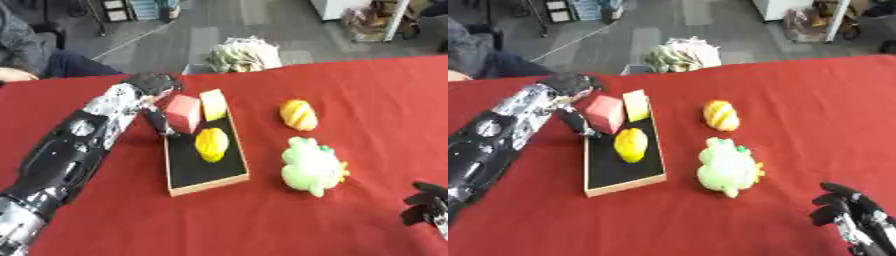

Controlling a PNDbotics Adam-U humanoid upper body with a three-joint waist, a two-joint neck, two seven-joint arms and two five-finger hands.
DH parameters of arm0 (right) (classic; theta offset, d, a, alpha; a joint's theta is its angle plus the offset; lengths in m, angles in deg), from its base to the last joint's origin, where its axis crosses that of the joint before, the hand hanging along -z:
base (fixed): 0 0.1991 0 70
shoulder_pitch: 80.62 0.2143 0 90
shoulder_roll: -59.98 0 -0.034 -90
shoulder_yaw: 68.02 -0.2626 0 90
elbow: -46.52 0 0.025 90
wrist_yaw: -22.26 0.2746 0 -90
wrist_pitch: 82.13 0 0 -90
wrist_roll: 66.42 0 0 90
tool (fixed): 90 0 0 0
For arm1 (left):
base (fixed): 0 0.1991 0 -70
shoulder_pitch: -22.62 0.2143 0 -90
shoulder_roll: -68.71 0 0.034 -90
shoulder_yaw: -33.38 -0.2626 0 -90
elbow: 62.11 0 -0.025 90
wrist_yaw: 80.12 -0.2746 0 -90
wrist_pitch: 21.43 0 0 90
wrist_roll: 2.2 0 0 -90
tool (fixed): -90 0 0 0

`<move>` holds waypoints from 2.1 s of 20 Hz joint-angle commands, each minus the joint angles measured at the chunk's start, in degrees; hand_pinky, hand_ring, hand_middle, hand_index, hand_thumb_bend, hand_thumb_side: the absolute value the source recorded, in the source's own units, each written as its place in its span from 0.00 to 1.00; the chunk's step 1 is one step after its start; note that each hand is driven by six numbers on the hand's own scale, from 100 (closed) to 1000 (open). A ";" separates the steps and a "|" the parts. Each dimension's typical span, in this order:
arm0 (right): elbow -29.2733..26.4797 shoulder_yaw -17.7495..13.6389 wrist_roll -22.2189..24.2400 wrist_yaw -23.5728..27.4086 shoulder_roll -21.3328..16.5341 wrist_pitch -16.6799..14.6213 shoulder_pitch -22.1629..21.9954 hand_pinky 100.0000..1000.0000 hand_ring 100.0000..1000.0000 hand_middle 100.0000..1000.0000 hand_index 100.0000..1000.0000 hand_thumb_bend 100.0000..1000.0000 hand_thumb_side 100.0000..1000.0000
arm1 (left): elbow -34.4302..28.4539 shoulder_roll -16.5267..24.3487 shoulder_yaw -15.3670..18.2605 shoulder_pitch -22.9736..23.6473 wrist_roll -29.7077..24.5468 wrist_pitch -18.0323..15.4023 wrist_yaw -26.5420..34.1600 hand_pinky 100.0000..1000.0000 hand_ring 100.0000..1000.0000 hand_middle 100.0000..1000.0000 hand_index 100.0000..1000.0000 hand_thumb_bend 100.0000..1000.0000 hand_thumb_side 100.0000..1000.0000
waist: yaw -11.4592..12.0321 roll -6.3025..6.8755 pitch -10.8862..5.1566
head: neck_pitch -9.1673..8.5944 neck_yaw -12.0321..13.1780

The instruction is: Pick up objects on the table and place them in the box.

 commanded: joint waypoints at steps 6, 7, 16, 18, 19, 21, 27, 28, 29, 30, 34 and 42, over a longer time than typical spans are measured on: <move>-0.28 -0.36 0.11 -2.29 -4.59 -1.23 4.84 0.51 0.54 0.57 0.81 0.00 0.38 | -23.68 9.02 6.11 11.05 15.98 2.97 33.43 0.81 0.66 0.68 0.83 0.00 0.05 | 3.50 -0.51 -3.77 | 2.11 -3.07; 0.43 -0.02 0.43 -3.47 -5.79 -1.63 6.20 0.51 0.54 0.58 0.81 0.00 0.36 | -26.52 9.03 6.75 13.15 17.99 3.14 36.89 0.80 0.65 0.67 0.83 0.00 0.05 | 4.24 -0.64 -4.14 | 2.62 -3.84; 10.48 4.10 2.89 -10.81 -14.58 -8.00 20.39 0.56 0.58 0.63 0.86 0.00 0.20 | -40.86 -0.08 9.47 31.50 26.40 4.31 52.62 0.76 0.58 0.59 0.79 0.00 0.37 | 9.99 -1.72 -6.48 | 6.94 -13.16; 13.22 5.31 3.89 -12.17 -16.22 -9.71 24.01 0.57 0.60 0.65 0.87 0.00 0.17 | -41.29 -3.10 9.30 34.39 26.64 4.59 53.55 0.76 0.58 0.58 0.79 0.00 0.41 | 10.99 -2.01 -6.79 | 7.82 -15.45; 14.77 5.96 4.46 -12.86 -16.96 -10.51 25.74 0.58 0.62 0.67 0.88 0.00 0.15 | -41.50 -4.48 9.18 35.55 26.71 4.51 53.76 0.76 0.58 0.58 0.79 0.00 0.43 | 11.49 -2.15 -6.90 | 8.20 -16.54; 18.02 7.20 5.96 -14.36 -18.14 -12.00 28.59 0.60 0.66 0.70 0.89 0.00 0.13 | -41.78 -7.03 8.73 37.43 26.74 4.21 53.97 0.76 0.57 0.58 0.78 0.00 0.46 | 12.48 -2.41 -7.12 | 8.81 -18.58; 28.35 11.40 15.89 -21.67 -19.91 -17.98 33.60 0.74 0.83 0.85 0.95 0.00 0.10 | -41.33 -12.70 7.76 41.00 25.78 3.46 53.74 0.76 0.57 0.57 0.78 0.00 0.52 | 14.53 -2.82 -7.51 | 9.04 -22.34; 29.63 12.04 18.70 -23.57 -20.07 -19.13 33.84 0.75 0.84 0.86 0.96 0.00 0.10 | -41.03 -13.22 7.68 41.33 25.62 3.39 53.56 0.76 0.57 0.57 0.78 0.00 0.52 | 14.67 -2.85 -7.57 | 9.04 -22.69; 30.51 12.51 21.49 -25.59 -20.19 -20.28 33.92 0.78 0.87 0.88 0.97 0.00 0.16 | -40.72 -13.61 7.60 41.61 25.52 3.39 53.64 0.76 0.57 0.57 0.78 0.00 0.53 | 14.74 -2.91 -7.60 | 9.05 -23.07; 31.05 12.84 24.15 -27.58 -20.25 -21.41 33.84 0.80 0.89 0.90 0.98 0.00 0.23 | -40.43 -13.89 7.53 41.93 25.36 3.32 53.51 0.76 0.57 0.57 0.79 0.00 0.54 | 14.76 -2.98 -7.64 | 9.05 -23.37; 32.03 12.92 30.11 -33.48 -19.97 -24.33 33.35 0.85 0.93 0.94 1.00 0.00 0.52 | -39.36 -14.84 7.41 42.80 24.78 3.16 52.76 0.76 0.57 0.57 0.79 0.00 0.55 | 14.69 -3.22 -7.76 | 9.05 -23.85; 32.04 14.23 33.90 -34.71 -19.38 -27.80 32.94 0.86 0.94 0.96 1.00 0.00 0.74 | -38.65 -15.72 7.19 43.07 24.00 2.92 52.05 0.76 0.57 0.57 0.79 0.00 0.56 | 14.89 -3.31 -7.73 | 9.05 -24.05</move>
